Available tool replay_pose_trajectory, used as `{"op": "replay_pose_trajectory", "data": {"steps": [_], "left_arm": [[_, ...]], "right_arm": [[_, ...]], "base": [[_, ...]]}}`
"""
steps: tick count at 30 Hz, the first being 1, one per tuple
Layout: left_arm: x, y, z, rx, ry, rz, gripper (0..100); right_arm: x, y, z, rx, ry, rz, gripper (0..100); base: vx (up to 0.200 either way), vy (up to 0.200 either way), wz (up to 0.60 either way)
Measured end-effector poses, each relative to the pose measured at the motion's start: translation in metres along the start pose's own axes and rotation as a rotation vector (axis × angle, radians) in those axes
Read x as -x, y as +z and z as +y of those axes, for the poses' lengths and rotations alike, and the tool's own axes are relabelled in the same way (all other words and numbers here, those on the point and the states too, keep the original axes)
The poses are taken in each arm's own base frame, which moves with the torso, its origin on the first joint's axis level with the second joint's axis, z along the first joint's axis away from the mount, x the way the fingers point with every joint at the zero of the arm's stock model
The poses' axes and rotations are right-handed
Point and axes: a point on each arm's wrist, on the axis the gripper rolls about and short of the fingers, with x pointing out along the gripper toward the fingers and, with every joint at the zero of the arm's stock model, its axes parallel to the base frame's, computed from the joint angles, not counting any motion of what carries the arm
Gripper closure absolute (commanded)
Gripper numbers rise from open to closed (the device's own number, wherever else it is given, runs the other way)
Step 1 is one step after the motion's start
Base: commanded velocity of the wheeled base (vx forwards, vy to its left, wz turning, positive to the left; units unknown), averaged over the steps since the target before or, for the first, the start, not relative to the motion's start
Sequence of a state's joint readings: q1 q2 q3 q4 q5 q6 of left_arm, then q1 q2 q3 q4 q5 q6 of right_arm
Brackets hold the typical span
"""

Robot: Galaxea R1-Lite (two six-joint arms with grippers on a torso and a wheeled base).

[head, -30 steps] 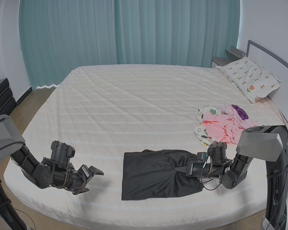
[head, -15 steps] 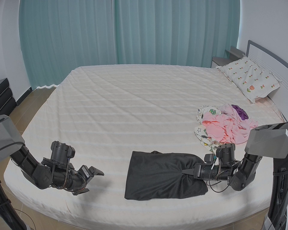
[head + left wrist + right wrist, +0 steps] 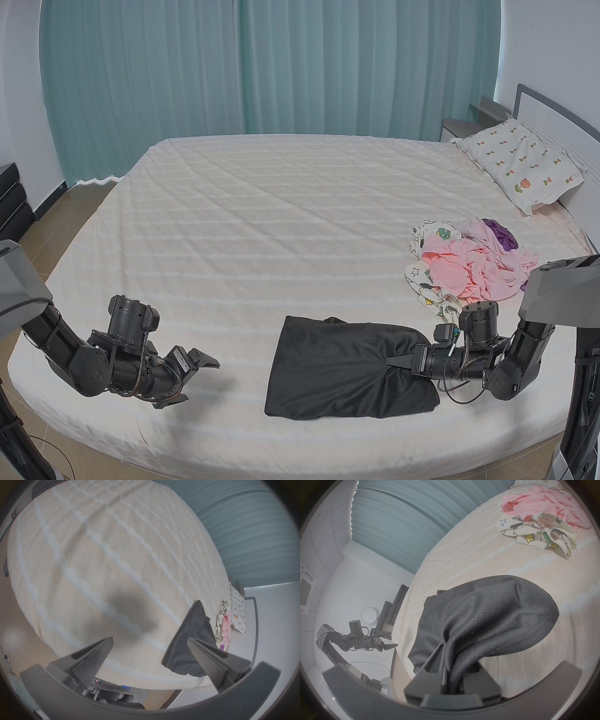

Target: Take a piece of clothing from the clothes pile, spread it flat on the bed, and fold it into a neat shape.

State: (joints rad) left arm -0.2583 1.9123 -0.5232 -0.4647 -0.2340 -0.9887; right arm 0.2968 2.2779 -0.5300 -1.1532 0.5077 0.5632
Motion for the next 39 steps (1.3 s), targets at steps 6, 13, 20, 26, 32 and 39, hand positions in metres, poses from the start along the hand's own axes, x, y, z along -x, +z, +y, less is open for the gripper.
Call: {"op": "replay_pose_trajectory", "data": {"steps": [6,13,20,26,32,39], "left_arm": [[0.0,-0.001,-0.001,-0.003,0.0,0.003,0],[0.0,-0.002,-0.001,-0.005,0.0,0.003,0],[-0.001,-0.002,-0.001,-0.006,0.0,0.004,0],[-0.001,-0.002,-0.001,-0.008,-0.003,0.009,0],[-0.001,-0.004,-0.003,-0.014,-0.004,0.015,0],[-0.002,-0.005,-0.002,-0.014,-0.002,0.018,0]], "right_arm": [[0.001,-0.001,0.001,-0.001,-0.001,0.002,100],[0.006,-0.002,0.002,-0.003,-0.011,-0.003,100],[0.016,-0.001,0.002,-0.009,-0.03,-0.017,100],[0.02,-0.004,0.001,-0.012,-0.078,-0.038,100],[0.025,-0.005,0.003,-0.014,-0.084,-0.038,100],[0.027,-0.007,0.003,-0.018,-0.092,-0.035,100]], "base": [[0.0,-0.2,0.0],[0.0,-0.2,0.0],[0.0,-0.2,0.0],[0.0,-0.2,0.0],[0.0,-0.2,0.0],[0.0,-0.2,0.0]]}}
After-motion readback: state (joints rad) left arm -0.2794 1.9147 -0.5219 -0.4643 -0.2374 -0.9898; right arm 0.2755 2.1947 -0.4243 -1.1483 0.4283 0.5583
